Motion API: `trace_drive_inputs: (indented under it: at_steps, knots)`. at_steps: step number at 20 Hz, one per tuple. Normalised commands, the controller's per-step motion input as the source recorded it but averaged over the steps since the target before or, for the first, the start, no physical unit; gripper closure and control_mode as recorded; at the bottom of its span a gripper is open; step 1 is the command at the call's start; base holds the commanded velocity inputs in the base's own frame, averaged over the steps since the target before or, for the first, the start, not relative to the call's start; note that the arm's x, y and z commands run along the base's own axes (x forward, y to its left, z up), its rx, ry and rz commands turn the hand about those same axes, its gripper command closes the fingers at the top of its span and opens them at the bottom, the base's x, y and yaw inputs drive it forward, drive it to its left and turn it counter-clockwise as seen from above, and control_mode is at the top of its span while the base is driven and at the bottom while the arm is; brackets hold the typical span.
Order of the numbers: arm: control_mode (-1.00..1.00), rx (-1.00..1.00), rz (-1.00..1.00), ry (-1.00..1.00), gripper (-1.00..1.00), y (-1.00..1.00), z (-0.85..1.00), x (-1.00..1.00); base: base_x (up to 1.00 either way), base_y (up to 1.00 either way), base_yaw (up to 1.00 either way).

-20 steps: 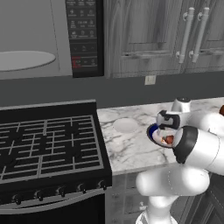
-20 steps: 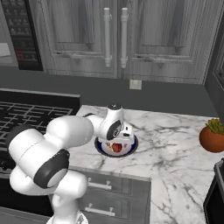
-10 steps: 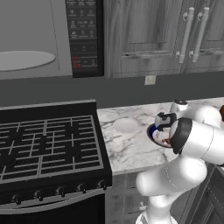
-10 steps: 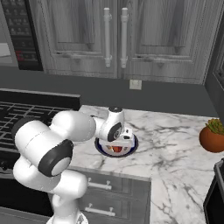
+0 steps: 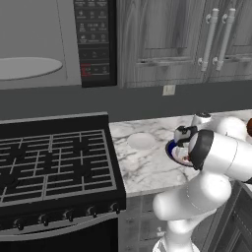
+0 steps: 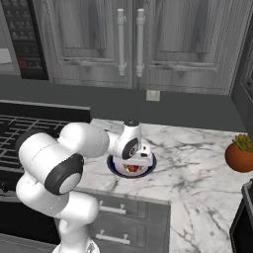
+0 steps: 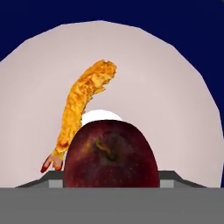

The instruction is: Remove the apple from the bowl and place it on the small plate. Then place the bowl with only the shrimp in the microwave, close the door, and press the start button to microwave the shrimp.

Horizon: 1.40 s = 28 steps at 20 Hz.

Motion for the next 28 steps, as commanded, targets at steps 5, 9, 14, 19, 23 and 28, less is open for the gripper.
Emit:
trace_drive_inputs:
  at_steps: [5,9,14,19,23,28]
  knots:
    - [-1.0,0.0,0.0,-0.14,1.0,0.0,0.29,-0.06,0.0,0.0,0.0]
    - [-1.0,0.0,0.0,-0.29,1.0,0.0,0.84,-0.23,0.0,0.0,0.0]
    - [-1.0,0.0,0.0,-0.16,1.0,0.22,0.98,0.02,0.0,0.0,0.0]
    - [-1.0,0.0,0.0,-0.01,1.0,0.53,0.7,0.43,0.0,0.0,0.0]
    - [-1.0,0.1,0.0,0.0,1.0,0.26,0.18,0.61,0.0,0.0,0.0]
    - [-1.0,0.09,0.01,0.03,1.0,0.09,0.0,0.65,0.0,0.0,0.0]
